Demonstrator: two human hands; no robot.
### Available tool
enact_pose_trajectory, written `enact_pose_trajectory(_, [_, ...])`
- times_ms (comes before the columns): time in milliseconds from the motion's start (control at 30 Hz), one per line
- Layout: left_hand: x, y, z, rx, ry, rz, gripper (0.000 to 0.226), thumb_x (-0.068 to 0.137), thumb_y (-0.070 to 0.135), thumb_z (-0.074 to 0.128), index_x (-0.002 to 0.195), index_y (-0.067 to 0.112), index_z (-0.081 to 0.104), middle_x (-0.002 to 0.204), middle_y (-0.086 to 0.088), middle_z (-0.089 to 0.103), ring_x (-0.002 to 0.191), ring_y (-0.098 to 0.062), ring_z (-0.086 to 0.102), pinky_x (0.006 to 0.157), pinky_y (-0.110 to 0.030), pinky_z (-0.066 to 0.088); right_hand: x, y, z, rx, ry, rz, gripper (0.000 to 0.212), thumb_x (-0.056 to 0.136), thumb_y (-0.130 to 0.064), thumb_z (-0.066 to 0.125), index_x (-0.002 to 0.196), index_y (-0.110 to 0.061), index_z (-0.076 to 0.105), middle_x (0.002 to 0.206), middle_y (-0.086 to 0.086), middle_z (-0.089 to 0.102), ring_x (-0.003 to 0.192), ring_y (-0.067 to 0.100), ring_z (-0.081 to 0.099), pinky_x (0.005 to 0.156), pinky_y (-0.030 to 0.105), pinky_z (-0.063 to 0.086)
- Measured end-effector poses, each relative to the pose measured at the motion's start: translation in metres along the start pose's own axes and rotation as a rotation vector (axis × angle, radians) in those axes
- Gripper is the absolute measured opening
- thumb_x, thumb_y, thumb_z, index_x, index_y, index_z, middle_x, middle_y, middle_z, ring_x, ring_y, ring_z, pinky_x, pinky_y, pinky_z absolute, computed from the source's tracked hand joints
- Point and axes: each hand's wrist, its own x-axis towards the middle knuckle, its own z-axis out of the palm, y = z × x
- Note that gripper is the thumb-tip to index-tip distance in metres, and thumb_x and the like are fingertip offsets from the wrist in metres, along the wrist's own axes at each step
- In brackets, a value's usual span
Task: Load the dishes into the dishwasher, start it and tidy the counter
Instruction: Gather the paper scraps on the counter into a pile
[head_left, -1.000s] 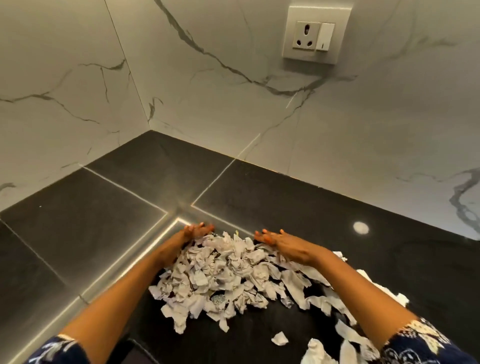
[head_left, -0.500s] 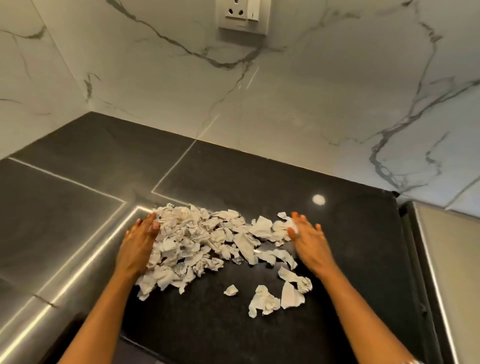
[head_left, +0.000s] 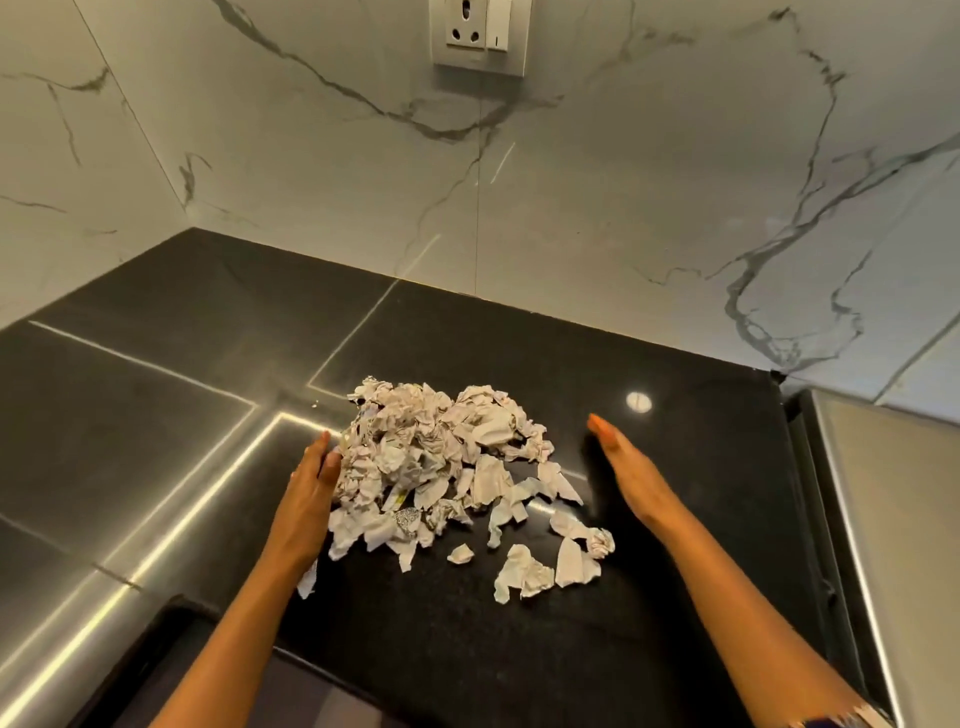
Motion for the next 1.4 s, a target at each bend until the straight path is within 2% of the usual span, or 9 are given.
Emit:
enact_pose_trajectory(167, [-0.058,-0.001,0.009,0.164,0.05,0.018,0.116,0.06,0.096,0.014,0.151,0.025,0.01,0.153,0.013,0.01,0.141,-0.004,0.006,0.117,-0.031,0.004,-0.081,0.05,0.004,-0.3,-0.002,-0.006,0.122,0.047,-0.101,0.009,0.148,-0.034,-0.008,0.154,-0.011,-0.006,0.143,0.014,-0.005,0.117,0.04,0.0])
enact_pose_trajectory(333, [-0.036,0.022,0.053,0.328,0.26,-0.112,0.103,0.073,0.082,-0.012,0.151,0.019,0.01,0.159,-0.003,0.009,0.147,-0.019,0.001,0.117,-0.043,-0.005,-0.079,0.022,0.096,-0.654,0.015,-0.131,0.114,0.058,-0.095,0.005,0.134,-0.024,-0.042,0.146,-0.003,-0.042,0.137,0.015,-0.032,0.109,0.045,-0.022])
enact_pose_trajectory(467, [-0.025,0.028,0.057,0.328,0.172,-0.121,0.087,0.082,0.074,-0.002,0.152,0.022,0.004,0.16,-0.004,0.002,0.147,-0.019,-0.005,0.116,-0.044,-0.01,-0.044,-0.004,0.13,-0.645,0.051,-0.135,0.105,0.065,-0.088,0.005,0.139,-0.023,-0.033,0.151,0.002,-0.033,0.141,0.019,-0.023,0.114,0.049,-0.014])
enact_pose_trajectory(633, [-0.059,0.013,0.017,-0.107,0.162,-0.052,0.075,0.091,0.064,0.015,0.151,0.02,0.011,0.16,0.0,0.004,0.146,-0.013,-0.005,0.119,-0.037,-0.005,-0.067,0.0,0.118,-0.326,0.156,-0.195,0.098,0.068,-0.089,0.005,0.145,-0.031,-0.016,0.155,-0.008,-0.019,0.141,0.008,-0.016,0.118,0.044,0.001])
enact_pose_trajectory(767, [-0.093,-0.023,-0.01,0.338,0.024,-0.037,0.083,0.088,0.061,0.03,0.151,0.011,0.011,0.16,-0.007,0.005,0.147,-0.018,-0.001,0.119,-0.038,-0.001,-0.125,0.028,0.118,-0.532,0.188,-0.081,0.11,0.068,-0.088,0.014,0.147,-0.018,-0.018,0.155,0.0,-0.022,0.143,0.014,-0.017,0.116,0.035,-0.008])
enact_pose_trajectory(867, [-0.108,-0.038,-0.005,0.744,-0.063,0.048,0.087,0.09,0.065,0.033,0.152,0.013,0.001,0.159,-0.004,-0.008,0.146,-0.022,-0.011,0.117,-0.039,-0.004,-0.136,0.023,0.135,-0.752,0.095,-0.037,0.114,0.058,-0.087,-0.008,0.143,-0.012,-0.024,0.153,0.006,-0.026,0.142,0.02,-0.022,0.11,0.04,-0.016])
enact_pose_trajectory(1167, [-0.074,-0.003,0.018,0.899,-0.196,0.098,0.087,0.088,0.072,0.022,0.152,0.02,-0.005,0.159,0.004,-0.012,0.146,-0.017,-0.012,0.116,-0.051,-0.005,-0.071,-0.017,0.159,-0.718,-0.004,-0.104,0.086,0.092,-0.064,0.026,0.149,-0.01,-0.008,0.157,0.007,-0.015,0.144,0.02,-0.017,0.114,0.045,-0.011])
enact_pose_trajectory(1300, [-0.072,-0.017,0.008,0.668,-0.028,0.212,0.085,0.088,0.06,0.045,0.151,0.014,0.013,0.159,-0.005,0.011,0.147,-0.021,0.004,0.119,-0.046,0.004,-0.074,0.006,0.128,-0.493,0.258,-0.169,0.074,0.095,-0.056,0.032,0.151,-0.014,0.008,0.159,0.004,0.002,0.146,0.018,-0.002,0.116,0.039,-0.005])
enact_pose_trajectory(1400, [-0.058,-0.021,0.003,0.466,0.132,0.105,0.093,0.084,0.06,0.049,0.15,0.006,0.013,0.158,-0.013,0.013,0.147,-0.026,0.006,0.119,-0.041,0.006,-0.059,0.022,0.092,-0.447,0.403,0.053,0.073,0.096,-0.053,0.03,0.15,-0.009,0.007,0.158,0.009,0.004,0.146,0.022,0.002,0.117,0.041,-0.001])
